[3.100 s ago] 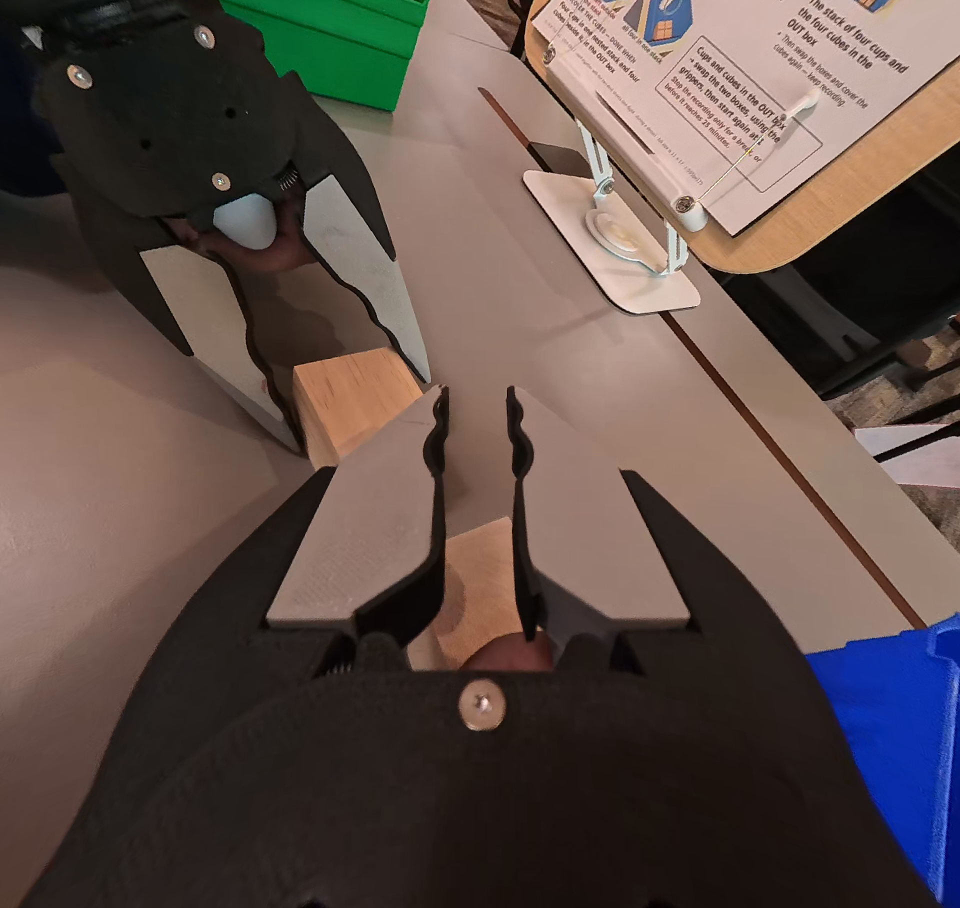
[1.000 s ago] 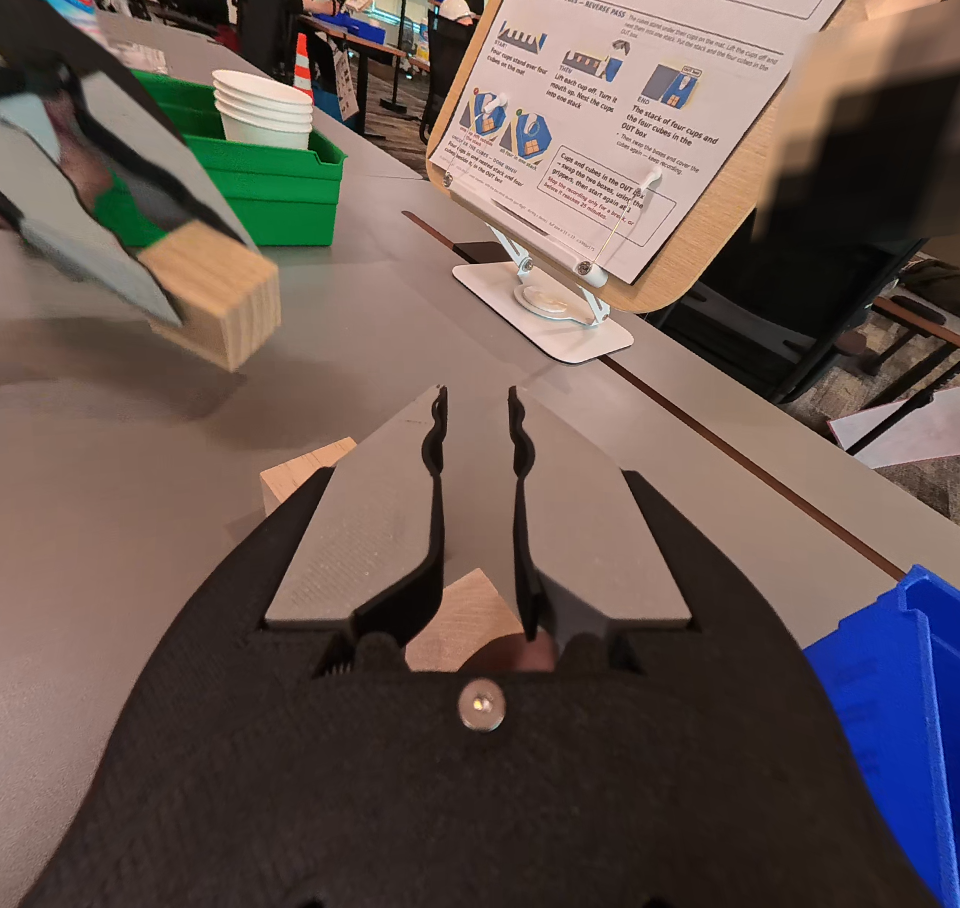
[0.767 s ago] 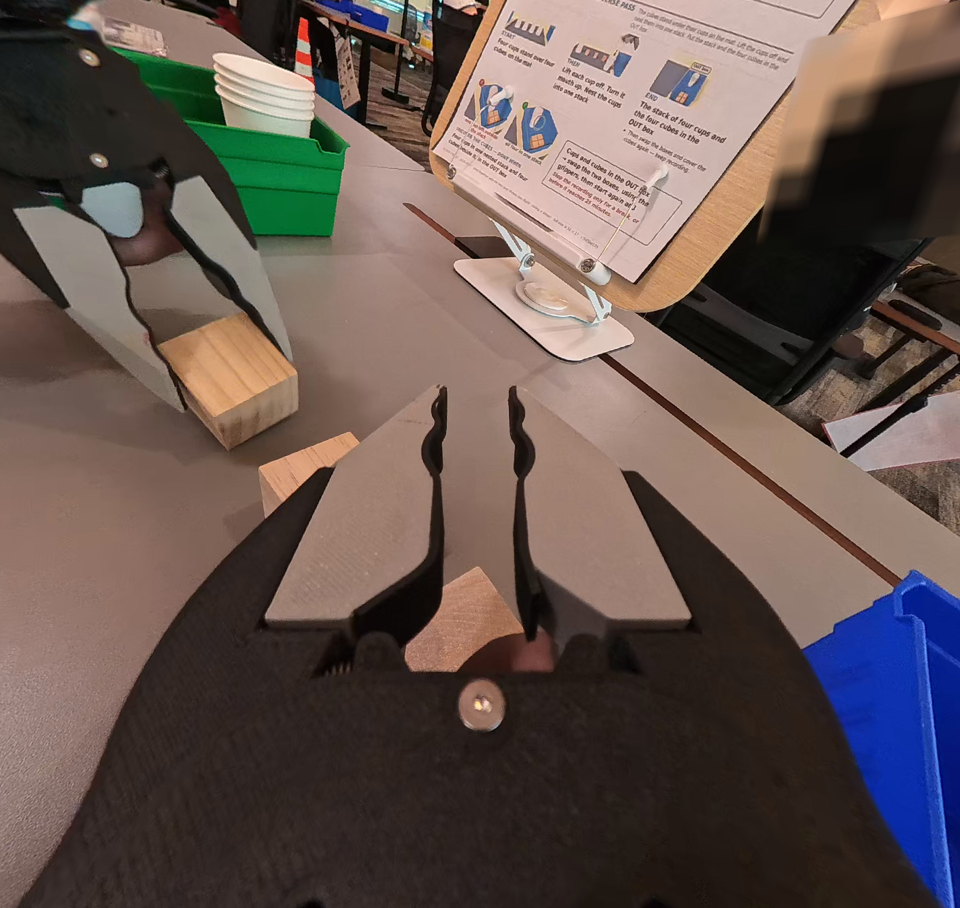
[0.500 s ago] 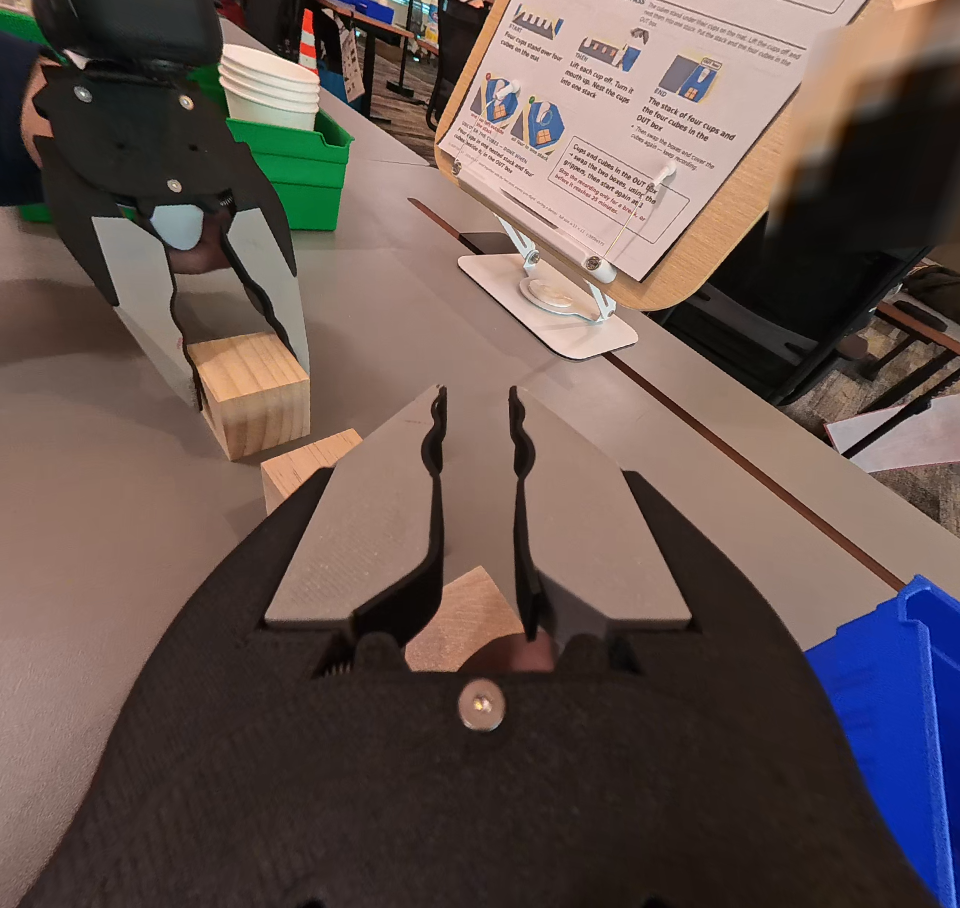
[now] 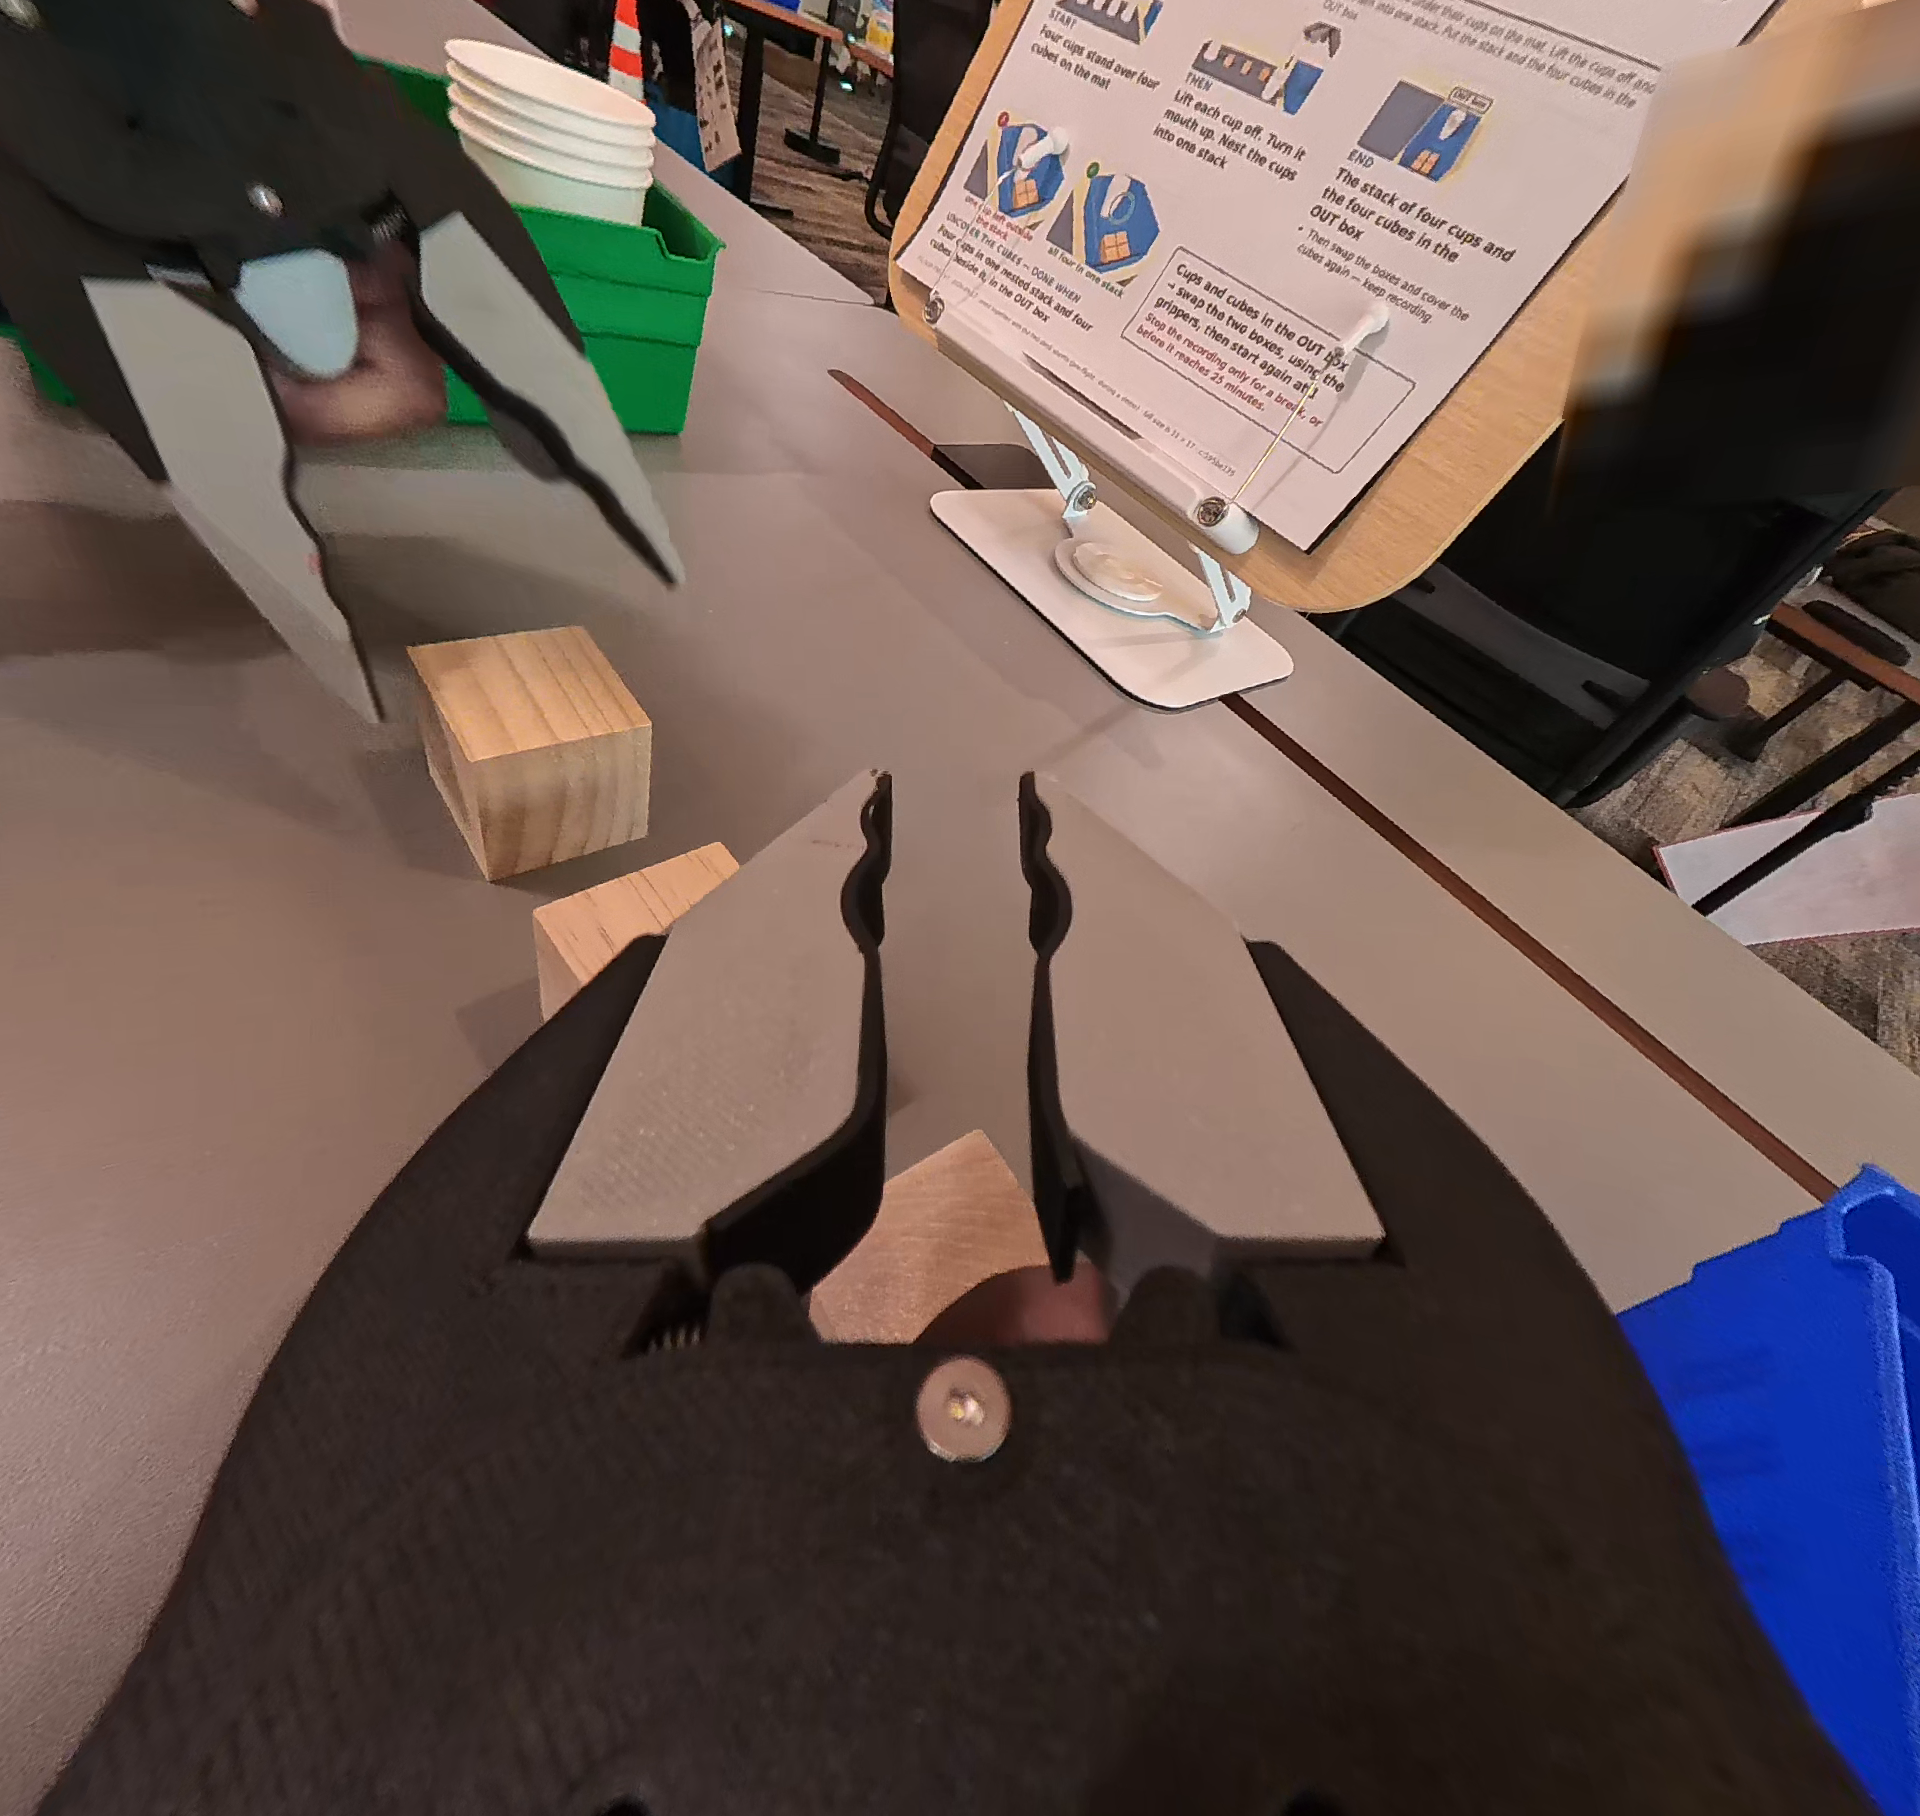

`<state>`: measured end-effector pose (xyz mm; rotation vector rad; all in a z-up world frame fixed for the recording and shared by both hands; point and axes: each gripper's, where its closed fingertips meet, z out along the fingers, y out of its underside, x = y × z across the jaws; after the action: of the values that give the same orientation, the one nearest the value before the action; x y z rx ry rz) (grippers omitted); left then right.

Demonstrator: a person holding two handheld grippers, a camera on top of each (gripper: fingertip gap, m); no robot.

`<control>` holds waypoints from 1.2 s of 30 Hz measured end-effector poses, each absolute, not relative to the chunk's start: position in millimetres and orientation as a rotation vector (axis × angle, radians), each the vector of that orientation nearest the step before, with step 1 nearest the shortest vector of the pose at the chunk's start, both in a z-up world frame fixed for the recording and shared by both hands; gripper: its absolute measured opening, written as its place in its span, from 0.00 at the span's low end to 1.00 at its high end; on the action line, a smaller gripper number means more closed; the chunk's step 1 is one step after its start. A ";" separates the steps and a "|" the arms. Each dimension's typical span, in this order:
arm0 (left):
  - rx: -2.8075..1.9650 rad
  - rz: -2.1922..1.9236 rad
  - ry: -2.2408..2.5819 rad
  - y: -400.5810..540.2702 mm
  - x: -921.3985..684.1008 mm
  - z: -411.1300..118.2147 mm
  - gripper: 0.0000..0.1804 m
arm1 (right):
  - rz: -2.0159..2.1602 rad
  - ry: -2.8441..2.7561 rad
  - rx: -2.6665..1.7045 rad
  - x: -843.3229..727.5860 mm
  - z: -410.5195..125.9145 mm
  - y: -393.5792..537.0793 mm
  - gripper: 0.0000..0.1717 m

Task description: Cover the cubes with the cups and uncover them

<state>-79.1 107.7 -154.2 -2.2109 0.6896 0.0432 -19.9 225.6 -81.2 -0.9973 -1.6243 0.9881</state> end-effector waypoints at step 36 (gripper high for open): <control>-2.272 0.833 -1.116 -165.4 -374.8 -168.8 0.35 | 0.995 -1.604 -0.976 -19.2 -75.5 222.5 0.12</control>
<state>-374.8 -165.4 -168.8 -2.2721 -1.1165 0.8328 -19.2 222.5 -75.5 -0.9761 -1.6035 0.9950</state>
